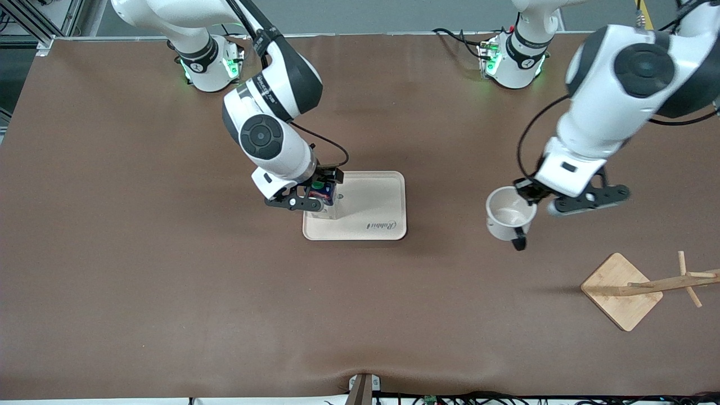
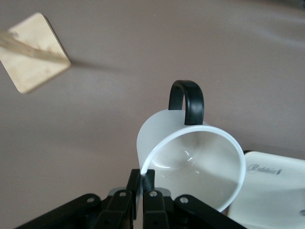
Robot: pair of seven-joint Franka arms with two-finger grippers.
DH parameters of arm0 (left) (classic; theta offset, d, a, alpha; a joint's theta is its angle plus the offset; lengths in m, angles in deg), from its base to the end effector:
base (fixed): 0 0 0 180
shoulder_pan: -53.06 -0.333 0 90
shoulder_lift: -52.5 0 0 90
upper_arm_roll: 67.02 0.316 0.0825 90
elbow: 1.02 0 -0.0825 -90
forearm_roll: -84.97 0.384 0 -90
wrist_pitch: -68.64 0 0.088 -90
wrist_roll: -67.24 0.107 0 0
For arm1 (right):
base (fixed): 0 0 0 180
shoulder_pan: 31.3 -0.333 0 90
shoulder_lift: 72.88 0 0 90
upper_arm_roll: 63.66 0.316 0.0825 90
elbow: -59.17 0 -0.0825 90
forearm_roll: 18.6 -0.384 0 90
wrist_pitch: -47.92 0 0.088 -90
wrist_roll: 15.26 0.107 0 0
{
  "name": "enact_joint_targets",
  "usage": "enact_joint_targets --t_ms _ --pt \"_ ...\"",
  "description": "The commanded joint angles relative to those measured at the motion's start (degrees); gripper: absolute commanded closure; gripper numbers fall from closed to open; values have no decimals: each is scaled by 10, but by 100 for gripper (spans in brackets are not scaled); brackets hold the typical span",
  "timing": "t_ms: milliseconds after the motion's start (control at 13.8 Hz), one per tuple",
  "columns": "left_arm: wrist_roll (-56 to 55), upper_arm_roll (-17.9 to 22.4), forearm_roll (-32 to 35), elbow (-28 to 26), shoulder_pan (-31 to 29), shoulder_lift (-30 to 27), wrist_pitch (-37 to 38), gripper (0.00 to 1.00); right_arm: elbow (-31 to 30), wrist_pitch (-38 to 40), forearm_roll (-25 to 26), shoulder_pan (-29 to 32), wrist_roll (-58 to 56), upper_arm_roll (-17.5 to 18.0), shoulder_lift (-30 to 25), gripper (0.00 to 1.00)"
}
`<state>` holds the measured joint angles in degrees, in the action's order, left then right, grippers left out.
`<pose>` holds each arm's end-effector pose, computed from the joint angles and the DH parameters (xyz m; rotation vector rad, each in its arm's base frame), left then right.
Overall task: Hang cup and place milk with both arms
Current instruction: 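Carry the mug toward the wooden stand while the right gripper lifts the milk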
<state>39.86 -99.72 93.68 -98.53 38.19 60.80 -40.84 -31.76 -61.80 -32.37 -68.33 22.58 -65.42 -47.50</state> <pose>0.5893 -0.1596 0.5207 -3.1019 -0.2025 -0.1669 0.5332 0.4008 0.3722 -3.0178 0.2071 0.3272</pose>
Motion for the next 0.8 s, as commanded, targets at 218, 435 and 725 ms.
enact_joint_targets --t_ms 218,435,725 --pt "229 -3 -7 30 -71 -6 44 100 -66 -75 9 -22 8 -7 3 29" --pt "317 -2 -3 31 -105 -8 60 100 -54 -51 4 -13 15 -8 -3 100" --pt "440 -2 -1 47 -156 -7 72 100 56 128 -16 50 13 -9 -17 100"
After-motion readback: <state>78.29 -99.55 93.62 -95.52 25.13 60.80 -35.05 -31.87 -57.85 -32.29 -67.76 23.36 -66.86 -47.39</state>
